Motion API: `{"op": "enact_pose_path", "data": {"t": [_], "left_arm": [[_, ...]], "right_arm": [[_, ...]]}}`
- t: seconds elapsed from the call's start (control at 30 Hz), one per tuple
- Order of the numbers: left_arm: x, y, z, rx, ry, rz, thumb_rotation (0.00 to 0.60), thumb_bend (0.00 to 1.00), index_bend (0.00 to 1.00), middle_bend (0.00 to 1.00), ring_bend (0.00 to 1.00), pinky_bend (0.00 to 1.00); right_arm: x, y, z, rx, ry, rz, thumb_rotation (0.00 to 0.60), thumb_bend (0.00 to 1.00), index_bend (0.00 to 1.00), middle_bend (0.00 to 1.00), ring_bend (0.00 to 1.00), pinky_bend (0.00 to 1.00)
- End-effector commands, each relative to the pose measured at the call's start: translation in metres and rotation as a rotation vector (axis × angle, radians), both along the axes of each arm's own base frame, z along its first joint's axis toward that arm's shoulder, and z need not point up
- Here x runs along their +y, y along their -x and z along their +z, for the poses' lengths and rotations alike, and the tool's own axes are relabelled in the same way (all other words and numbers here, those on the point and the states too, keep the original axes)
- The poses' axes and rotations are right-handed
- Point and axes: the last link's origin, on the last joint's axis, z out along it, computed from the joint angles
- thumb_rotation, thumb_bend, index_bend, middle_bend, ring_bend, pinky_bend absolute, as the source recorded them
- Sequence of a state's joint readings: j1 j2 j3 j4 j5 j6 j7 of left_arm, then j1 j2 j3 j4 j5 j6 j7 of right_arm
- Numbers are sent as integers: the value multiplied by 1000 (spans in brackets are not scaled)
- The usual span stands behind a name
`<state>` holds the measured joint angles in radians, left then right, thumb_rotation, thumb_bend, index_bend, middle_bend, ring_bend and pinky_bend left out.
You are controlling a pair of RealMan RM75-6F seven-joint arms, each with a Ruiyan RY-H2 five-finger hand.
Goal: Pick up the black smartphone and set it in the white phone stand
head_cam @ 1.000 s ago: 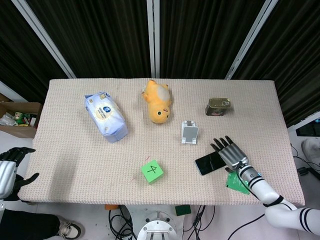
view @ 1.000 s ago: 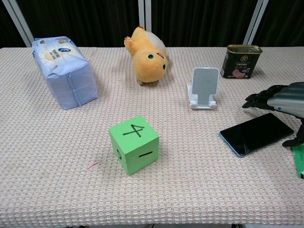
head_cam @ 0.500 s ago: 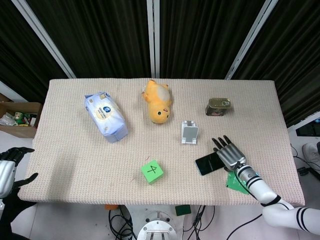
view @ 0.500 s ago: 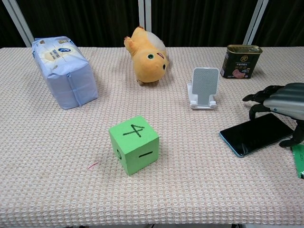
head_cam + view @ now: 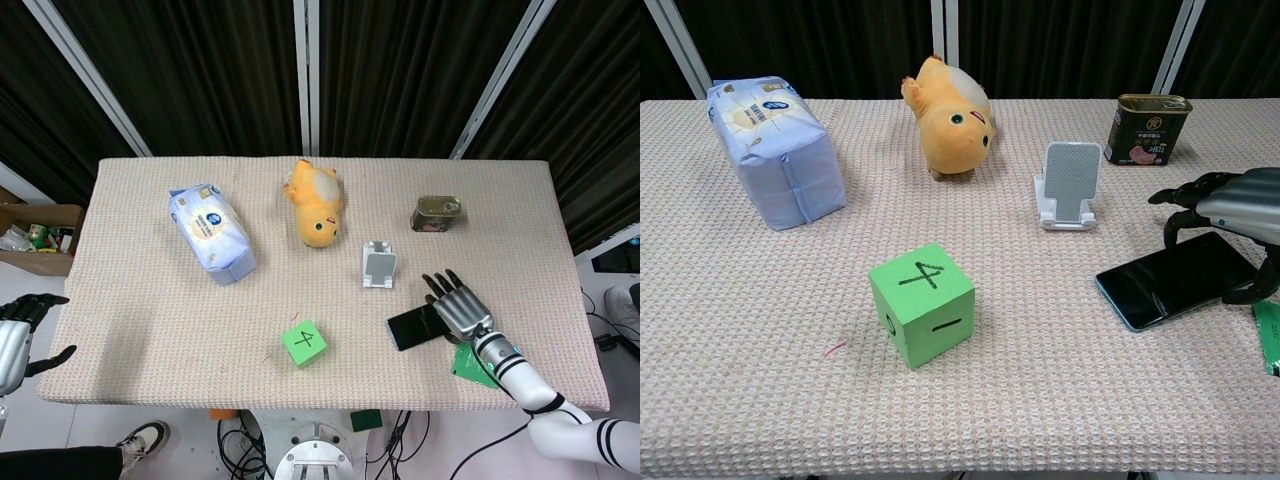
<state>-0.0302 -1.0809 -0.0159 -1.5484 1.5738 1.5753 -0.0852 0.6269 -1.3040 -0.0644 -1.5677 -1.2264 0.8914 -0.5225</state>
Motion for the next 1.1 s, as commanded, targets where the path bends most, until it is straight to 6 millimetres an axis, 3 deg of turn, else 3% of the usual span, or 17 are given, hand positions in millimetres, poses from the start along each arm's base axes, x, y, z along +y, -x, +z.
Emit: {"op": "enact_pose_path", "data": {"t": [0.03,0.1,0.2,0.53,0.83,1.1], "left_arm": [[0,0,0,0,1,-1,600,45,305,329,256,354],[0,0,0,0,2,0,600,45,305,329,256,355],[0,0,-1,-1,2,1,600,45,305,329,256,355],[-1,1,0,-3,2,2,600,45,305,329,256,358],[-2,2,1,-4,0,3,600,45,305,329,256,361],[-3,0,3,1,-7,-2,600,45,307,329,256,361]], "right_arm": [[2,2,4,-35,3,1,600,391,822,49,0,0],[3,2,5,-49,1,1,600,451,800,68,23,3],[4,2,7,-72,1,4,600,512,765,126,147,35],[5,0,9,-129,12,32,600,767,774,402,414,176],[6,-1,13,-138,39,64,600,777,774,609,626,328],[14,-12,35,-159,98,219,600,773,774,663,643,374]]}}
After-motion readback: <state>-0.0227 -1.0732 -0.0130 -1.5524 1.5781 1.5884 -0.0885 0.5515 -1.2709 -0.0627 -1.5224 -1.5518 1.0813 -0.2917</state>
